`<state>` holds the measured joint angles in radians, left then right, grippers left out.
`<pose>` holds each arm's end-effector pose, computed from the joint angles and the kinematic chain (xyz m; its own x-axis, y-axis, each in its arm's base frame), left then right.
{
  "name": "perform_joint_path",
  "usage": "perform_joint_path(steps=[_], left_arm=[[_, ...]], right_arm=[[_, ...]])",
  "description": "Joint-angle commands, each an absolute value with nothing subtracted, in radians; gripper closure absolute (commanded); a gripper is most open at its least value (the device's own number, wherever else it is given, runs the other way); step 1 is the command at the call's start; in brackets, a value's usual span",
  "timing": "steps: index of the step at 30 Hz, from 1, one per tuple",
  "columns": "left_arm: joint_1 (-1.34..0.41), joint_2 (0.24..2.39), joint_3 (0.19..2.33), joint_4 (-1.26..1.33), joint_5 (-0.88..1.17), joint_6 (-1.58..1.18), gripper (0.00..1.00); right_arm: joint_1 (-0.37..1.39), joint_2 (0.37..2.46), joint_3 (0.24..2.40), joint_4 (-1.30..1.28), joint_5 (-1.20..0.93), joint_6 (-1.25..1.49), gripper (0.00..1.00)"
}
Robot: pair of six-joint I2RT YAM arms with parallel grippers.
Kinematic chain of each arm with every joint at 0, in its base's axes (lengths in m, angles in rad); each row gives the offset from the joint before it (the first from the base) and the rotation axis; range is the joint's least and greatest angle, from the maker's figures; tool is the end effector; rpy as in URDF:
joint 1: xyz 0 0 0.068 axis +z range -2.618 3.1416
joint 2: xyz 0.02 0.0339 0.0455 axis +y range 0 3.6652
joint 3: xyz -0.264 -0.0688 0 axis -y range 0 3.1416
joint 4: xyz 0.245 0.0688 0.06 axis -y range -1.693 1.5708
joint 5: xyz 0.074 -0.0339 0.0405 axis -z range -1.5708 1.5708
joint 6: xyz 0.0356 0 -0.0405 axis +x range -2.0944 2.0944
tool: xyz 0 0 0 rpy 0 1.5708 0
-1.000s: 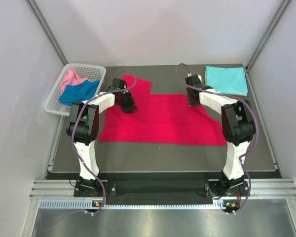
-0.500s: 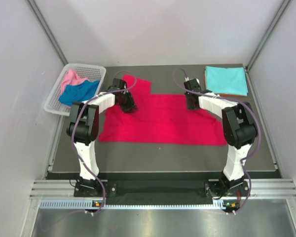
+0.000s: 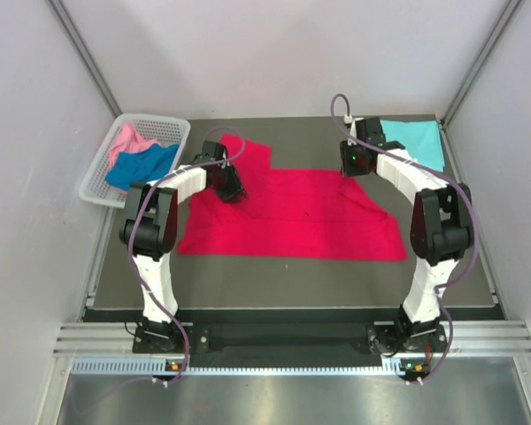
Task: Fold and stack the t-shirts
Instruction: Fold the tshirt
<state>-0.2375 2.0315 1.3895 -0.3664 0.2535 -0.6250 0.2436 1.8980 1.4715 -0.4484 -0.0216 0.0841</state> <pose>0.4133 -0.1092 0.1596 -0.8761 -0.3707 -0.3083 -0.1910 0.8539 -0.4840 0.4103 0.1028 0.2327 -0.7636 -0.1032 -0.6374 -0.1911 0.9790 0.0704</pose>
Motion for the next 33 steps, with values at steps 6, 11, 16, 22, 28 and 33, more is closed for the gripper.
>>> perform_joint_path(steps=[6,11,16,22,28,33], left_arm=[[-0.241,2.066,1.373,-0.377,0.204,-0.600,0.60],[-0.242,2.062,1.355,-0.348,0.210,-0.604,0.60],[-0.241,2.072,1.359,-0.350,0.212,-0.604,0.60],[-0.241,2.088,1.374,-0.356,0.209,-0.606,0.61],[-0.241,2.089,1.377,-0.357,0.210,-0.607,0.61],[-0.241,2.091,1.382,-0.361,0.201,-0.606,0.61]], right_arm=[[0.161,2.048,1.621,-0.509,-0.210,-0.032,0.66],[0.150,2.101,1.654,-0.517,-0.245,-0.066,0.65],[0.138,2.163,1.687,-0.537,-0.253,-0.074,0.64],[0.137,2.172,1.680,-0.540,-0.256,-0.081,0.67],[0.127,2.152,1.663,-0.535,-0.250,-0.074,0.79],[0.115,2.132,1.661,-0.532,-0.255,-0.067,0.88]])
